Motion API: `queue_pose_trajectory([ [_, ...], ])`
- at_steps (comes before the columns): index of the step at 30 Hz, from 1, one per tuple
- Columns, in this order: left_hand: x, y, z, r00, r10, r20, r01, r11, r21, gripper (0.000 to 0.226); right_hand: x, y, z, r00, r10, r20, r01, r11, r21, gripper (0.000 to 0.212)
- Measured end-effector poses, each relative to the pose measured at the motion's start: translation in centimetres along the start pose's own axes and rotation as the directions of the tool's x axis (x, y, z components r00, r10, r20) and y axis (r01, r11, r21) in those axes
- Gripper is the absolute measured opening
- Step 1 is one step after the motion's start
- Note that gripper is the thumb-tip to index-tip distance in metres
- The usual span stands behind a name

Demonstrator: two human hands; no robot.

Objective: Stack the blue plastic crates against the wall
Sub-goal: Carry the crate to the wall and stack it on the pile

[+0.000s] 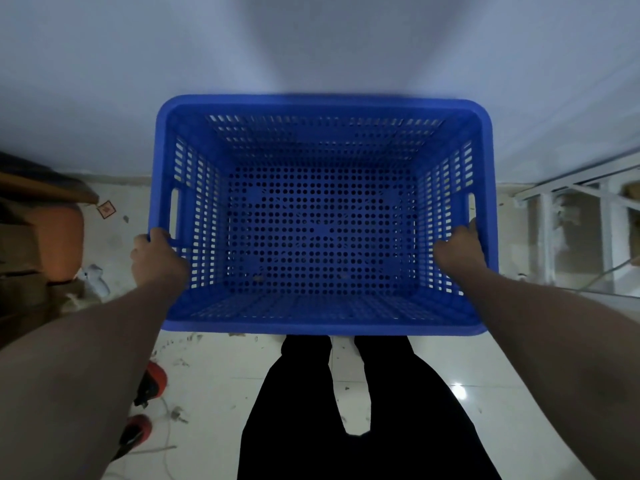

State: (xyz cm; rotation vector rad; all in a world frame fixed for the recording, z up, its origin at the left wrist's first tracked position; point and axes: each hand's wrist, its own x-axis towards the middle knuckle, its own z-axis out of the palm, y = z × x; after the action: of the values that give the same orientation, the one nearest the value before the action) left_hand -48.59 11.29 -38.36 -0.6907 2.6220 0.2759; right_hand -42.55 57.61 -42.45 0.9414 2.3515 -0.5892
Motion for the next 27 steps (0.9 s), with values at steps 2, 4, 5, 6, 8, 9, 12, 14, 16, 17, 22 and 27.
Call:
queue_pose_trajectory([
  [2,-0.3,0.2,0.3,1.000,0.021,-0.003,-0.021,1.000,0.000,0.047,0.2,0.2,-0.3,1.000,0.018,-0.017,-0.018,1.000,-0.020,0.039],
  [4,-0.6,0.2,0.6,0.999,0.041,-0.020,-0.041,0.999,0.005,0.048,0.4,0.0,-0.7,0.998,0.036,-0.047,-0.038,0.999,-0.037,0.043],
  [5,-0.7,0.1,0.8,0.998,0.051,-0.031,-0.051,0.999,0.000,0.048,0.5,-0.2,-1.0,0.997,0.031,-0.066,-0.034,0.998,-0.047,0.044],
  [6,-0.7,0.1,1.0,0.997,0.059,-0.041,-0.059,0.998,-0.004,0.049,0.5,-0.4,-1.4,0.997,0.001,-0.083,-0.006,0.998,-0.062,0.043],
  [8,-1.0,-0.1,1.3,0.997,0.057,-0.058,-0.059,0.998,-0.029,0.051,0.3,-0.6,-2.2,0.980,-0.124,-0.154,0.108,0.988,-0.106,0.041],
  [9,-1.2,-0.3,1.4,0.997,0.037,-0.074,-0.042,0.997,-0.071,0.053,0.2,-0.4,-2.5,0.951,-0.212,-0.224,0.178,0.971,-0.162,0.042],
  [12,-2.0,-0.6,1.7,0.992,-0.055,-0.115,0.027,0.972,-0.235,0.066,-0.2,0.4,-3.3,0.897,-0.269,-0.350,0.164,0.939,-0.301,0.063],
  [14,-2.5,-0.8,1.9,0.995,-0.064,-0.078,0.048,0.981,-0.189,0.082,-0.4,0.8,-3.3,0.956,-0.121,-0.268,0.064,0.975,-0.211,0.081],
  [16,-2.6,-1.1,2.4,0.999,-0.035,-0.028,0.033,0.998,-0.061,0.099,-0.4,1.1,-2.9,0.983,-0.052,-0.177,0.025,0.988,-0.150,0.094],
  [17,-2.5,-1.2,2.6,0.999,-0.026,-0.019,0.026,1.000,-0.012,0.104,-0.4,1.2,-2.8,0.982,-0.061,-0.181,0.033,0.988,-0.150,0.097],
  [22,-0.9,-1.9,3.1,0.996,0.072,-0.060,-0.065,0.992,0.107,0.110,1.0,0.4,-3.1,0.957,-0.135,-0.257,0.051,0.950,-0.308,0.097],
  [27,-0.6,-2.0,3.7,0.994,0.078,-0.080,-0.063,0.982,0.178,0.114,0.3,0.3,-2.5,0.957,-0.177,-0.230,0.052,0.885,-0.463,0.087],
])
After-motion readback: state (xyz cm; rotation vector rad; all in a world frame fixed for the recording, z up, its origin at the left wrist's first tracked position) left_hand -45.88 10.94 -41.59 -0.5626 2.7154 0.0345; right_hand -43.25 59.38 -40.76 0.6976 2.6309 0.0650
